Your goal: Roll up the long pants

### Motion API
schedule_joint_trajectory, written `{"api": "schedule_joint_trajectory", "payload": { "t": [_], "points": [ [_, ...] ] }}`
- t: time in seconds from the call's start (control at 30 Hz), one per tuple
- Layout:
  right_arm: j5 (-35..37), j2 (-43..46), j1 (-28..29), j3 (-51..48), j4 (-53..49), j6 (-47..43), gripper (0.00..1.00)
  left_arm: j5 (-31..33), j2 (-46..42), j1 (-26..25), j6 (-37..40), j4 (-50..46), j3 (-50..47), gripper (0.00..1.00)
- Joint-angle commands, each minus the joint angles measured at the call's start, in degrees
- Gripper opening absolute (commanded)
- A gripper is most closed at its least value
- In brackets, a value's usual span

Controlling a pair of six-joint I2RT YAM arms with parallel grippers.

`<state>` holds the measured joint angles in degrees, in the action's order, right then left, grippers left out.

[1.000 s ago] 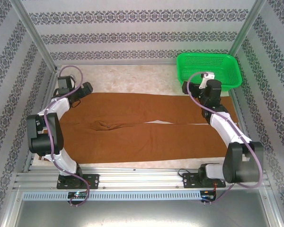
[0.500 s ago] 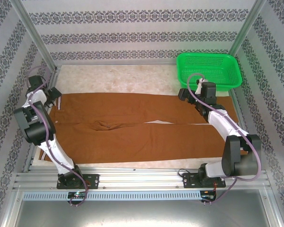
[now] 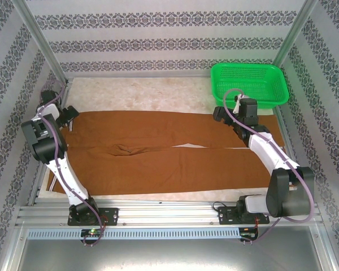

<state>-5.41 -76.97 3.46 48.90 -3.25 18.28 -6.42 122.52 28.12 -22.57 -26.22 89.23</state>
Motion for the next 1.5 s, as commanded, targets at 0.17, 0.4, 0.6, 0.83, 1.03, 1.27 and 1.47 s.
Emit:
{"api": "schedule_joint_trajectory", "payload": {
  "t": [0.17, 0.4, 0.6, 0.83, 1.03, 1.27, 1.47],
  "points": [
    [2.61, -2.52, 0.92, 2.02, -0.36, 0.62, 0.98, -7.72, 2.47, -1.64, 2.40, 1.72, 2.06, 0.55],
    [6.14, -2.75, 0.93, 2.76, -1.34, 0.79, 0.98, -3.57, 0.12, -1.62, 2.18, 1.96, -0.34, 0.00],
    [16.09, -5.10, -2.77, 7.97, -10.71, 3.24, 0.98, 2.03, -5.18, -1.58, 3.68, 0.81, -6.50, 0.00],
    [14.38, -17.58, -8.61, 19.51, -26.12, 5.88, 0.98, 4.29, -7.15, -4.16, 7.57, 1.12, -8.32, 0.00],
    [7.38, -32.17, -9.53, 30.10, -40.10, 2.91, 0.98, 3.52, -6.59, -4.88, 8.11, 0.19, -7.16, 0.00],
    [4.69, -37.23, -9.35, 33.11, -42.57, 1.88, 0.98, 2.26, -6.93, -4.92, 8.24, -0.80, -6.03, 0.00],
    [4.02, -42.09, -9.44, 37.78, -45.39, 1.10, 0.93, 1.05, -6.86, -4.96, 8.33, -1.11, -5.87, 0.00]
  ]
}}
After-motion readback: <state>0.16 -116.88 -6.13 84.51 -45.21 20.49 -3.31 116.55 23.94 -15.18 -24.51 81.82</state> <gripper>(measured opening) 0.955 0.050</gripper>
